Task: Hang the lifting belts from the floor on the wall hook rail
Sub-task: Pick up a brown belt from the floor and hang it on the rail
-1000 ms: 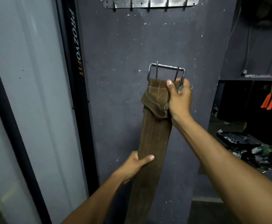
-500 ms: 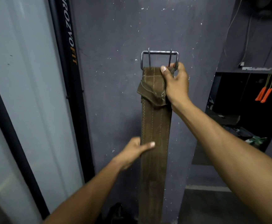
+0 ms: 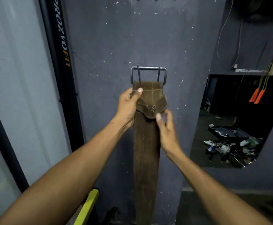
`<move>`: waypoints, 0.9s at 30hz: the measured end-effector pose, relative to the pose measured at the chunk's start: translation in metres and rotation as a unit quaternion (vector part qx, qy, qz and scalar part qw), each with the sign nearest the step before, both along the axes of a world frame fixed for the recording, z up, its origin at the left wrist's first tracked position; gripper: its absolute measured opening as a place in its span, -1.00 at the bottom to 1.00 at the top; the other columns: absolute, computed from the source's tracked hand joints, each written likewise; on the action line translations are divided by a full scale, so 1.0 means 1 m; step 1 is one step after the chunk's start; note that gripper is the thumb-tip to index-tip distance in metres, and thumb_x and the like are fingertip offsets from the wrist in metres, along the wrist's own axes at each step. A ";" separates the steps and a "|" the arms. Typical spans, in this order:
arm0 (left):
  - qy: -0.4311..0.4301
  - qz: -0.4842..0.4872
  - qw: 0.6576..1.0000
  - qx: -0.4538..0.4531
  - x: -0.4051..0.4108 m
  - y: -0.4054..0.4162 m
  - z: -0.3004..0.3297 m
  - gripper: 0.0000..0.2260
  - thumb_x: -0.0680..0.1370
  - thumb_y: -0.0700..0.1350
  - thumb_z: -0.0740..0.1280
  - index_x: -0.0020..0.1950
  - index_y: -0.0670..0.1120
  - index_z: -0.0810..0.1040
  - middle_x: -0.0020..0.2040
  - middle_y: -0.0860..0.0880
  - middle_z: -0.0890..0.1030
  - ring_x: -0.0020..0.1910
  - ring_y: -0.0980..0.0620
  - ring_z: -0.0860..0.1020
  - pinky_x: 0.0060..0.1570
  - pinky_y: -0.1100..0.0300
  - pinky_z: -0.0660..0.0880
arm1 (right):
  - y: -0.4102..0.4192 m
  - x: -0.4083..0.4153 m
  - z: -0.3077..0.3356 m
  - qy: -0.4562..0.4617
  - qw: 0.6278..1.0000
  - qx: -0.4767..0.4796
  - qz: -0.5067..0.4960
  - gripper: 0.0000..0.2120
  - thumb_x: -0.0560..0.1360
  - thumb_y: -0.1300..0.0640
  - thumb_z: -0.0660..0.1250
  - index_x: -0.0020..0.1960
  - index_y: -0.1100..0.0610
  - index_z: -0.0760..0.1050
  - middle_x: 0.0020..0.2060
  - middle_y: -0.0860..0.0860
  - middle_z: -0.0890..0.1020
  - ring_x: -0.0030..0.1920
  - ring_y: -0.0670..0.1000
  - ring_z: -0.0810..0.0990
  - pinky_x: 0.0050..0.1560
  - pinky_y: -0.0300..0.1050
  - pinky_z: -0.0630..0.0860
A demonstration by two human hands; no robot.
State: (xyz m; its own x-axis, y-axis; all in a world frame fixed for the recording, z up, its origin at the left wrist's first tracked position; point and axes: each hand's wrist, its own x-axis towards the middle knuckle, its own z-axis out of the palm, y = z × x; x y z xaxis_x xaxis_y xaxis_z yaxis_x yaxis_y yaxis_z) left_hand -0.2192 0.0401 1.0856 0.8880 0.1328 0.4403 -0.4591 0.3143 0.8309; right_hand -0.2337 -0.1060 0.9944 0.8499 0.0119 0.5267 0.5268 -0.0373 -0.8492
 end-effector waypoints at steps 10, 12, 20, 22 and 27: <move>-0.017 0.014 1.000 -0.003 0.010 0.008 0.018 -0.81 0.68 -0.21 0.30 0.22 -0.27 0.62 0.00 -0.20 0.73 -0.11 -0.06 0.72 0.01 0.06 0.69 | -0.003 -0.027 -0.139 0.183 0.977 -0.095 0.052 -0.69 0.64 -0.14 0.31 0.31 -0.05 0.60 0.22 -0.14 0.72 0.27 -0.11 0.67 0.41 0.08 0.55; -0.011 0.006 1.000 -0.005 0.009 0.008 0.010 -0.80 0.68 -0.20 0.30 0.22 -0.27 0.62 0.01 -0.21 0.72 -0.11 -0.05 0.73 -0.01 0.08 0.69 | -0.001 -0.015 -0.105 0.140 0.988 -0.046 0.047 -0.61 0.65 -0.16 0.29 0.40 -0.02 0.54 0.30 -0.10 0.68 0.34 -0.07 0.63 0.42 0.08 0.54; -0.015 -0.014 1.000 0.018 0.002 0.000 -0.013 -0.77 0.68 -0.19 0.30 0.27 -0.26 0.61 0.07 -0.20 0.74 0.00 -0.05 0.73 0.08 0.09 0.67 | 0.007 0.019 0.046 -0.046 0.998 0.030 -0.035 -0.60 0.61 0.05 0.26 0.44 -0.09 0.40 0.20 -0.29 0.66 0.26 -0.24 0.60 0.29 -0.29 0.53; -0.024 0.003 0.999 0.037 0.001 0.000 -0.009 -0.79 0.68 -0.16 0.31 0.26 -0.21 0.61 0.08 -0.19 0.75 0.03 -0.07 0.73 0.18 -0.03 0.65 | 0.005 0.022 0.055 -0.059 0.997 0.009 -0.047 -0.59 0.61 0.10 0.28 0.45 -0.06 0.38 0.09 -0.28 0.70 0.13 -0.27 0.66 0.10 -0.36 0.58; -0.101 0.135 0.980 0.106 0.002 -0.001 0.005 -0.60 0.66 -0.13 0.34 0.42 0.20 0.34 0.08 -0.18 0.69 0.03 -0.08 0.72 0.10 0.02 0.67 | 0.009 0.024 0.071 -0.123 0.989 -0.022 -0.077 -0.35 0.61 0.34 0.30 0.58 -0.09 0.23 0.00 -0.62 0.59 0.05 -0.46 0.62 -0.02 -0.60 0.44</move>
